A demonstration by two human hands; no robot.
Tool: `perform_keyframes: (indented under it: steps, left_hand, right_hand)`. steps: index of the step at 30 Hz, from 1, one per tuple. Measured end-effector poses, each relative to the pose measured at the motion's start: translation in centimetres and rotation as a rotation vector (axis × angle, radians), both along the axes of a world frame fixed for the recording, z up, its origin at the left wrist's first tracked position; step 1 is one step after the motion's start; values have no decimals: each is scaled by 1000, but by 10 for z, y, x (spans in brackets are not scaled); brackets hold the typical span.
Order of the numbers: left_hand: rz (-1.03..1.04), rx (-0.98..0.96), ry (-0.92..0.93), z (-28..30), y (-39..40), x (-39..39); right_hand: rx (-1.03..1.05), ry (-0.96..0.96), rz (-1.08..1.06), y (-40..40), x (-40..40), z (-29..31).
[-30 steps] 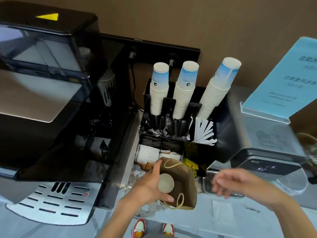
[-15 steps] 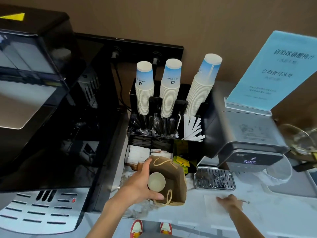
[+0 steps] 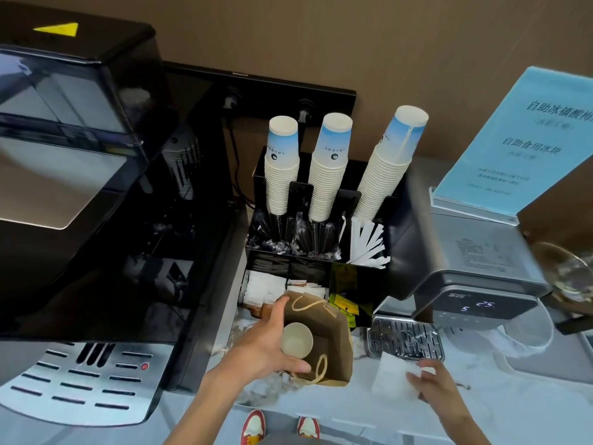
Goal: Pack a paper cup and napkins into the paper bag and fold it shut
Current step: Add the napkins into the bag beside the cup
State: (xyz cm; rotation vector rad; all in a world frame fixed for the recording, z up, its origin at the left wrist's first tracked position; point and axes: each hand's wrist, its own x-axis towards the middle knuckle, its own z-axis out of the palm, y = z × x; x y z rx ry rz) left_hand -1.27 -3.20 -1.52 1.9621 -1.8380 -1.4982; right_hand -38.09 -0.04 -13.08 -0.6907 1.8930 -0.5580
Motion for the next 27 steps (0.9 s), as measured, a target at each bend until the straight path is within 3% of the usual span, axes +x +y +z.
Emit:
perform_keyframes:
  steps: [4, 10, 23, 27]
  left_hand:
    - [-8, -3, -11, -1, -2, -3]
    - [-14, -7, -9, -2, -1, -1]
    - [-17, -13, -3, 0, 1, 0]
    - [-16, -23, -1, -1, 2, 1]
  right_hand:
    - [24, -294, -45, 8, 18, 28]
    - [80, -550, -130, 9, 35, 43]
    - [-223, -482, 148, -15, 57, 126]
    - [-286, -425, 341, -33, 80, 166]
